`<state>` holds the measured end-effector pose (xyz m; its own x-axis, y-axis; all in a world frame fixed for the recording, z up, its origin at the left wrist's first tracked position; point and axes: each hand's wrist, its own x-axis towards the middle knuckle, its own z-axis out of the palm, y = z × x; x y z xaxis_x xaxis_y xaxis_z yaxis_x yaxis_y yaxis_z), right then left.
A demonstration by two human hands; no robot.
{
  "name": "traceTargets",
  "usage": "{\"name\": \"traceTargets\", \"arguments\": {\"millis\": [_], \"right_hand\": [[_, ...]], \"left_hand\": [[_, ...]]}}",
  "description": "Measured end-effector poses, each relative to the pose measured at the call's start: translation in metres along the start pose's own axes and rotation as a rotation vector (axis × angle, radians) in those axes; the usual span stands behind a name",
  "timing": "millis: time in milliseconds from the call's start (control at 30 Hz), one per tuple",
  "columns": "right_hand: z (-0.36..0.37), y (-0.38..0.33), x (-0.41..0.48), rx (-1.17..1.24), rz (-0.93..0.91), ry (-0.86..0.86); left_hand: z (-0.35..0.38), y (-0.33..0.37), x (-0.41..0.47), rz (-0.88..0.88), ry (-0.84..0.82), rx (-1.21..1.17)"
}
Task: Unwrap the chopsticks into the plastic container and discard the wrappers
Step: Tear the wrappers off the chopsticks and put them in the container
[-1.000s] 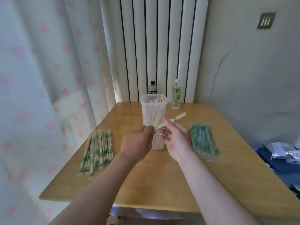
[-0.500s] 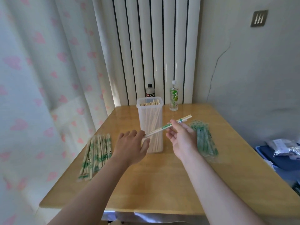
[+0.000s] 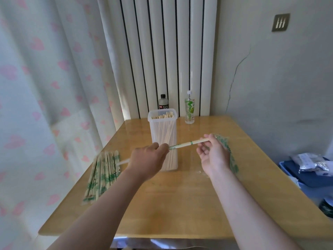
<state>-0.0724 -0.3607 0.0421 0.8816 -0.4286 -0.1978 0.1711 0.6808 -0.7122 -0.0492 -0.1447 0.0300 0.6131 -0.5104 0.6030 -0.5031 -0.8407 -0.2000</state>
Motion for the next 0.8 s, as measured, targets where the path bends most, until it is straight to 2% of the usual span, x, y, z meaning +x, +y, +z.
{"name": "traceTargets", "arguments": {"millis": [100, 200, 267, 367, 433, 533, 800], "right_hand": [[-0.008, -0.006, 0.004, 0.028, -0.007, 0.037], [-0.016, -0.01, 0.01, 0.067, -0.026, 0.099], [-0.021, -0.013, 0.012, 0.074, -0.039, 0.116], [-0.021, -0.01, 0.01, 0.052, -0.047, 0.103], [-0.017, -0.009, 0.007, 0.037, -0.055, 0.078], [-0.004, -0.014, 0.001, 0.017, -0.081, 0.036], [0.059, -0.046, -0.007, -0.022, -0.223, -0.099]], "left_hand": [[-0.001, -0.016, -0.003, -0.116, -0.026, 0.007], [-0.011, -0.033, -0.002, -0.472, -0.073, -0.099], [-0.021, -0.039, -0.001, -0.652, -0.019, -0.199], [-0.029, -0.043, 0.007, -0.785, 0.077, -0.459], [-0.032, -0.042, 0.014, -0.822, 0.118, -0.624], [-0.038, -0.038, 0.021, -0.829, 0.142, -0.746], [-0.054, -0.031, 0.039, -0.8, 0.22, -0.848]]}}
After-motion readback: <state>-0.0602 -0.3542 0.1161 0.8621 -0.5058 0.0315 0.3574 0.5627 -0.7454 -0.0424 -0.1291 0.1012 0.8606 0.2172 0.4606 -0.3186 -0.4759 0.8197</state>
